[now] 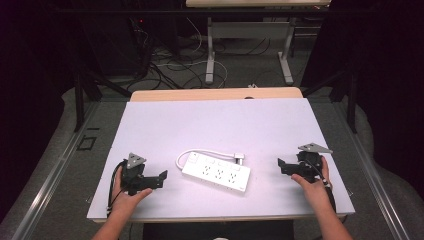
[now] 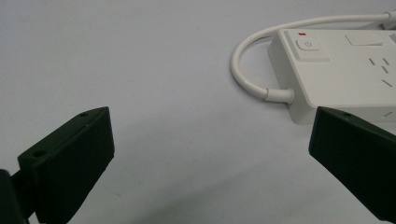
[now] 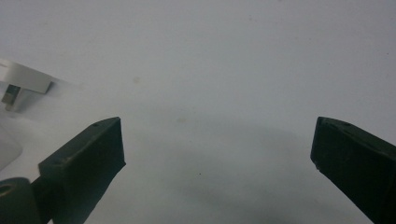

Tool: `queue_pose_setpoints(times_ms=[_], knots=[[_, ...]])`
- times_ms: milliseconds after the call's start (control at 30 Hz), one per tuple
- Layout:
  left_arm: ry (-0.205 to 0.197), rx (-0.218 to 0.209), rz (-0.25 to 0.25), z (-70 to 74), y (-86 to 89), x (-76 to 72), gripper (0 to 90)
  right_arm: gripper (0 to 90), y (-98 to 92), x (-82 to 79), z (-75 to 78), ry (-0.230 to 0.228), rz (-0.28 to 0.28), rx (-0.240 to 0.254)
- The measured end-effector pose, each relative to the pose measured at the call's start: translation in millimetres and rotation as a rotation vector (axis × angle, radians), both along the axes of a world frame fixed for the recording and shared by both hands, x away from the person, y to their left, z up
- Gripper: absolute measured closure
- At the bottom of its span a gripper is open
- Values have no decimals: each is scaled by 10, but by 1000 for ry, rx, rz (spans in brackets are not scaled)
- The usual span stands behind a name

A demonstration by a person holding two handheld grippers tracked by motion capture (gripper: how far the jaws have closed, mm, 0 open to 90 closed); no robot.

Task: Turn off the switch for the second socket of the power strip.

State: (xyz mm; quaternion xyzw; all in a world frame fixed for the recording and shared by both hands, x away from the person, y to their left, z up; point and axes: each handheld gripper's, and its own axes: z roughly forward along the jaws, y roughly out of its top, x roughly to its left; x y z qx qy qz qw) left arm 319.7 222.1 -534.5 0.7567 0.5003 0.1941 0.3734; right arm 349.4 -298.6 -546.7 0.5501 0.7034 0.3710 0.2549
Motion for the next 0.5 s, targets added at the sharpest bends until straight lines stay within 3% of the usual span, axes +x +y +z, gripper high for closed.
queue_pose_setpoints(times_ms=[500], knots=[[6, 4, -1, -1, 0, 5, 2, 28, -37, 16, -89, 22, -28, -7]])
